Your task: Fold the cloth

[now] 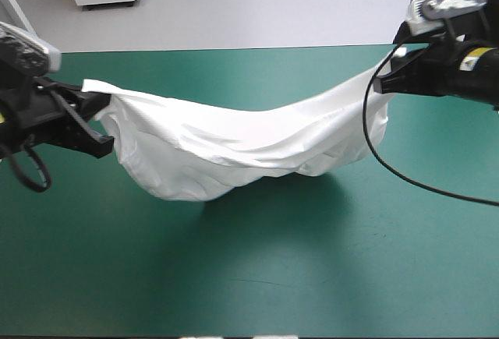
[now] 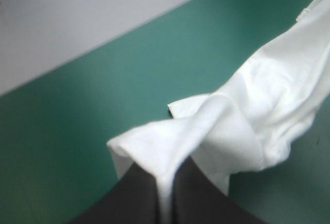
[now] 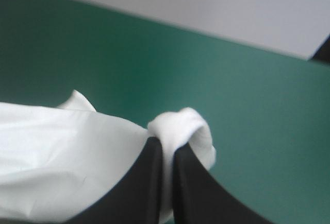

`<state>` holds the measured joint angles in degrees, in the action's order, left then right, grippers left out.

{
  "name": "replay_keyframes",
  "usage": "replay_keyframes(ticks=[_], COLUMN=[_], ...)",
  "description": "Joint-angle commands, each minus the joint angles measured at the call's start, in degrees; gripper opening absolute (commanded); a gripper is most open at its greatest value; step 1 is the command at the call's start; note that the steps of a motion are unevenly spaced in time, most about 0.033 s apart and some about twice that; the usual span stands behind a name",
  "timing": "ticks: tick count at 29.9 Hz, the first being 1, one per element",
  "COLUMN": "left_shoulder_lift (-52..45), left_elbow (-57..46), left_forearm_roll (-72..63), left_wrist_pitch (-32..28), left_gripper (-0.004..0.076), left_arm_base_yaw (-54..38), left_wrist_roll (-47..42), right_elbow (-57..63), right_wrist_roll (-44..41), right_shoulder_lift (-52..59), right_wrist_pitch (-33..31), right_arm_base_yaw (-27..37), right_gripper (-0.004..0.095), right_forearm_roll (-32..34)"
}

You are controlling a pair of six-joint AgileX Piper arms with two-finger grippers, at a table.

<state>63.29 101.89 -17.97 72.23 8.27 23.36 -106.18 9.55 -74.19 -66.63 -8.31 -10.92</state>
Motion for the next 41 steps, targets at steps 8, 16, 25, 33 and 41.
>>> replay_keyframes(ticks=[8,16,25,33,41], left_shoulder_lift=[-5.85,-7.51,-3.00,10.72,26.71], left_elbow=[17.35,21.83,17.85,12.07,11.96], left_forearm_roll=[-7.82,-7.59,0.28,1.93,5.11], left_wrist_pitch=[-1.38,1.01,1.35,1.39,-2.53], left_gripper=[-0.0022,-0.0022,-0.0022,-0.0022,-0.0022], left_arm_base_yaw=[0.09,0.09,0.09,0.09,0.09], left_wrist_roll=[-0.38,-3.66,-6.21,-6.48,-6.08], right_elbow=[-18.20,-18.48,-10.66,1.24,0.24], right_wrist_roll=[0.24,0.49,0.49,1.97,5.32], right_shoulder_lift=[11.12,15.00,12.78,2.87,-14.60], right_wrist_pitch=[6.59,6.35,5.69,6.74,12.11], right_arm_base_yaw=[0.44,0.44,0.44,0.44,0.44], right_gripper=[-0.0017,-0.0017,-0.0017,-0.0017,-0.0017], right_forearm_roll=[-8.87,-10.17,-6.57,-4.68,-4.47])
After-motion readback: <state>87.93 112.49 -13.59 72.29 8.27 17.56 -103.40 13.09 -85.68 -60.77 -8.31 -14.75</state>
